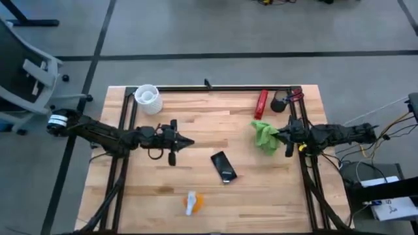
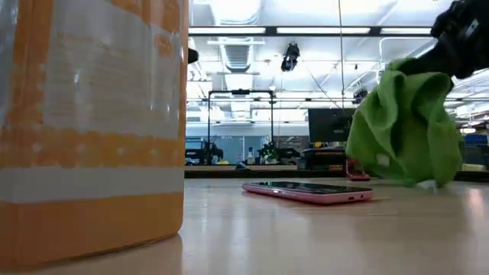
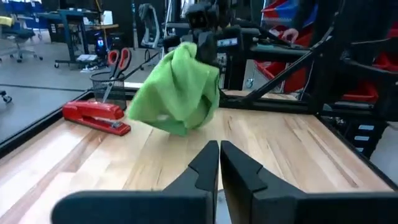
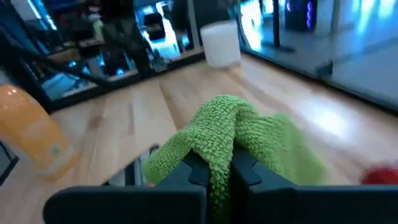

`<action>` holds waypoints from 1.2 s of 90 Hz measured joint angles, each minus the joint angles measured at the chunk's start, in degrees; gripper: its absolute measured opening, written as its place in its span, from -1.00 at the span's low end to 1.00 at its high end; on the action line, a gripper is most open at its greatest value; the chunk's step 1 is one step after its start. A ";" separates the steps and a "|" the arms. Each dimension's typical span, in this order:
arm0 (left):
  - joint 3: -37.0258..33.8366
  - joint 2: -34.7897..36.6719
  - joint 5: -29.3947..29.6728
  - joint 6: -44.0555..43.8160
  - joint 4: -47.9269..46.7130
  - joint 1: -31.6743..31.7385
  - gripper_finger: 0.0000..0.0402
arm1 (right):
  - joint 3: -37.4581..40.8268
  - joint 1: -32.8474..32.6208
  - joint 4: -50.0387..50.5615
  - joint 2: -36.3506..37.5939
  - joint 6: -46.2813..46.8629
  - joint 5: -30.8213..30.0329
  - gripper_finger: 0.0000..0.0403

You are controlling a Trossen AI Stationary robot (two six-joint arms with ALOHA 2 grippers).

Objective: Apply microfiber cloth
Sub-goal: Wipe the back and front of the cellphone using the microfiber cloth, then return to Home Position

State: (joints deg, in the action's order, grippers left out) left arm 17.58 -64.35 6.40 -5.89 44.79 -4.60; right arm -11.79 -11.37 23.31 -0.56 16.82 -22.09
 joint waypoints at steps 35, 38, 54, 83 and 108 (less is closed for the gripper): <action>-5.97 8.30 -4.58 -4.12 -0.29 -0.06 -1.00 | 5.33 -1.36 -4.84 0.47 -3.37 4.39 -1.00; -6.30 8.90 -4.55 -4.29 -0.15 -0.04 -1.00 | 5.33 -1.36 -4.74 0.48 -3.38 4.38 -1.00; -8.71 12.55 -4.58 -5.38 -0.17 -0.04 -1.00 | 4.79 -1.34 -1.64 -0.13 2.27 7.61 -0.96; -11.16 18.00 -4.41 -5.45 -0.68 0.00 -1.00 | 4.30 -1.34 0.26 -1.05 5.28 10.17 -0.20; -11.38 20.95 -4.14 -5.64 -1.73 0.00 -1.00 | 1.80 -1.36 0.35 -1.00 2.78 12.78 0.40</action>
State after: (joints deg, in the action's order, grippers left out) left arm 6.20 -43.40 2.26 -11.53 43.06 -4.60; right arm -9.99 -12.73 23.66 -1.56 19.60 -9.31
